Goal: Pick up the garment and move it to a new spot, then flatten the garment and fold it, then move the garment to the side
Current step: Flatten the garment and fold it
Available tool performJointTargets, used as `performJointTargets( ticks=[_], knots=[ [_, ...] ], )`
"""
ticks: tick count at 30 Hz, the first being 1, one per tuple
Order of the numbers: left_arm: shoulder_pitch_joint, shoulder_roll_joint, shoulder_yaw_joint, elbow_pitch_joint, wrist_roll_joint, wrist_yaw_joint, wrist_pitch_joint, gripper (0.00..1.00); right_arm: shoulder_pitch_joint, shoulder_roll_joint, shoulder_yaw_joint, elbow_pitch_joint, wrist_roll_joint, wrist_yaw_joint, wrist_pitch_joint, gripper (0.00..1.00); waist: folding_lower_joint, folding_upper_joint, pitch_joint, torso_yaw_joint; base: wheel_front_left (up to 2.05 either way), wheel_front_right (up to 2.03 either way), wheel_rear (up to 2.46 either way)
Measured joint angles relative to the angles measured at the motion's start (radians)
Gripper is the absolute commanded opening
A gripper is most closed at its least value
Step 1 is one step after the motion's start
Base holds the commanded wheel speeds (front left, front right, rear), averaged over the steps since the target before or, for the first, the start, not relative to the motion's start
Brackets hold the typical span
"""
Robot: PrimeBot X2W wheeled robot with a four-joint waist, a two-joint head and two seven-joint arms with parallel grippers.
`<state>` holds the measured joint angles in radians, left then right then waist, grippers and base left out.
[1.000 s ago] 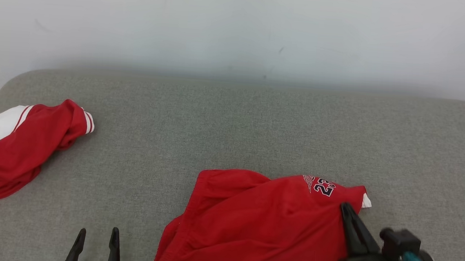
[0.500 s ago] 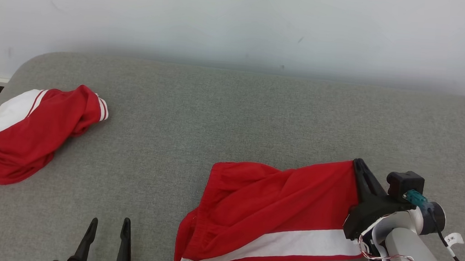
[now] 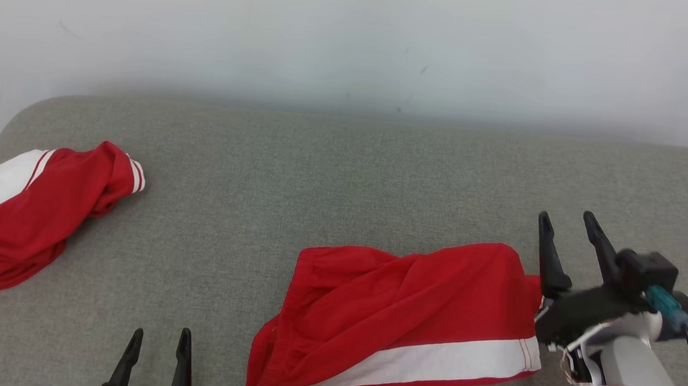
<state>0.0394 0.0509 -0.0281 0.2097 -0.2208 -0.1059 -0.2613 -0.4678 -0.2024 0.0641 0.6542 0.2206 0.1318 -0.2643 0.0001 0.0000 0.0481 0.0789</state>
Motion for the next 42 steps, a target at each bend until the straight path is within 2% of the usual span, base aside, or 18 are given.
performJointTargets(
  ticks=[9,16,21,27,31,36,42],
  knots=[
    [0.027,0.0,0.01,0.0,0.008,-0.009,0.0,1.0,0.299,0.027,-0.098,-0.293,-0.012,0.0,0.0,1.0,-0.0001,0.0,-0.041,-0.022,0.0,0.0,0.0],
    [0.039,0.0,0.014,0.001,0.01,-0.016,0.0,1.0,0.495,0.087,-0.135,-0.413,-0.049,0.0,0.0,1.0,-0.0001,0.0,-0.052,-0.027,0.0,0.0,0.0],
    [0.04,0.0,0.011,0.004,0.009,-0.017,0.0,1.0,0.565,0.114,-0.118,-0.402,-0.059,0.0,0.0,1.0,-0.0001,0.0,-0.052,-0.032,0.0,0.0,0.0],
    [0.047,0.0,-0.026,0.018,0.015,-0.018,0.0,1.0,0.57,0.123,-0.105,-0.381,-0.082,0.0,0.0,1.0,-0.0001,0.0,-0.051,-0.038,0.0,0.0,0.0],
    [0.058,0.0,-0.086,0.037,0.038,-0.023,0.0,1.0,0.565,0.116,-0.091,-0.359,-0.091,0.0,0.0,1.0,-0.0002,0.0,-0.05,-0.037,0.0,0.0,0.0],
    [0.061,0.023,-0.212,0.058,0.039,-0.025,0.0,1.0,0.531,0.097,-0.063,-0.325,-0.099,0.0,0.0,1.0,-0.0001,-0.0001,-0.046,-0.038,0.0,0.0,0.0],
    [0.045,0.052,-0.274,0.12,0.007,-0.025,0.0,1.0,0.484,0.072,-0.04,-0.249,-0.106,0.0,0.0,1.0,-0.0001,0.0,-0.034,-0.037,0.0,0.0,0.0]
  ],
)
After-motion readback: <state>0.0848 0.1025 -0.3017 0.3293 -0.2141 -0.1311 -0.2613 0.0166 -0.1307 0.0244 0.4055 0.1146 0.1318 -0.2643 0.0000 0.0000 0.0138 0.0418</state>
